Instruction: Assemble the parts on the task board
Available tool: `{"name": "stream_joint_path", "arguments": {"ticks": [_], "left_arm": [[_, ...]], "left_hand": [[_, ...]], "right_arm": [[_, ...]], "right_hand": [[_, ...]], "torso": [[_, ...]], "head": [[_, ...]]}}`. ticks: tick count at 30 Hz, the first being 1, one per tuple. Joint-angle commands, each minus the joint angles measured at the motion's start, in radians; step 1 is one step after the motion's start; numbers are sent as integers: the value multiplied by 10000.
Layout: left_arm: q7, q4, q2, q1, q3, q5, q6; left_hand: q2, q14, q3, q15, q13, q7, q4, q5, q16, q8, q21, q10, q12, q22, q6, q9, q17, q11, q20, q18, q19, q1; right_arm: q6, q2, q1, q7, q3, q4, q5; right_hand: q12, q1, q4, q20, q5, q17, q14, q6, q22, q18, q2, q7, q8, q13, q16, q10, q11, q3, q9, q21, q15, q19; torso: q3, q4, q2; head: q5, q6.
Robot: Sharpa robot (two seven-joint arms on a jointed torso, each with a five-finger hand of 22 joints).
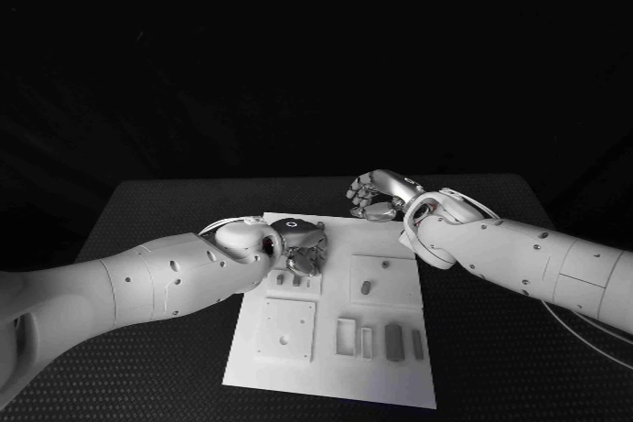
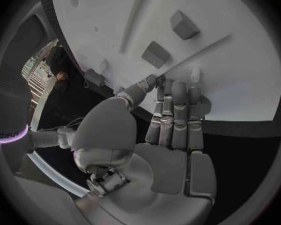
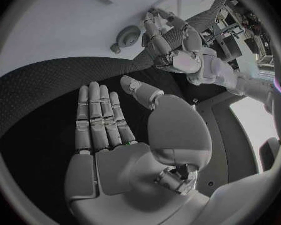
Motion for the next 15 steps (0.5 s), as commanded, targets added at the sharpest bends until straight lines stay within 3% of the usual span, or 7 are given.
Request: {"name": "stream_joint_path", "arguments": {"ticks": [1,15], "left_arm": [[-77,-41,8,-30,-17,8,-82],[-195,-125,-3,-30,-11,21,-154]], "left_hand": [[80,25,22,-53,-12,4,-38,32,51,26,49,80,-57,218,85,-14,11,20,-351,81,98,-9],[163,20,39,-49,-21,15,-93,24,93,17,67,70,-102,215,67,-29,11,27,-351,80,107,1]], "right_arm": [[77,0,3,31,5,3,-6],[96,7,3,30,5,-7,2]], "right_hand": [[-37,5,11,5,20,-13,-19,-60,5,-174,-71,-10,34,-15,-47,22,46,-42,-11,-46,-13,-23],[-45,10,9,10,20,-37,-18,-64,7,-171,-71,-10,37,-30,-51,24,47,-50,-16,-63,-14,-21]], "torso": [[-2,1,1],[0,1,-1]], "head": [[-9,-3],[-31,6]]}}
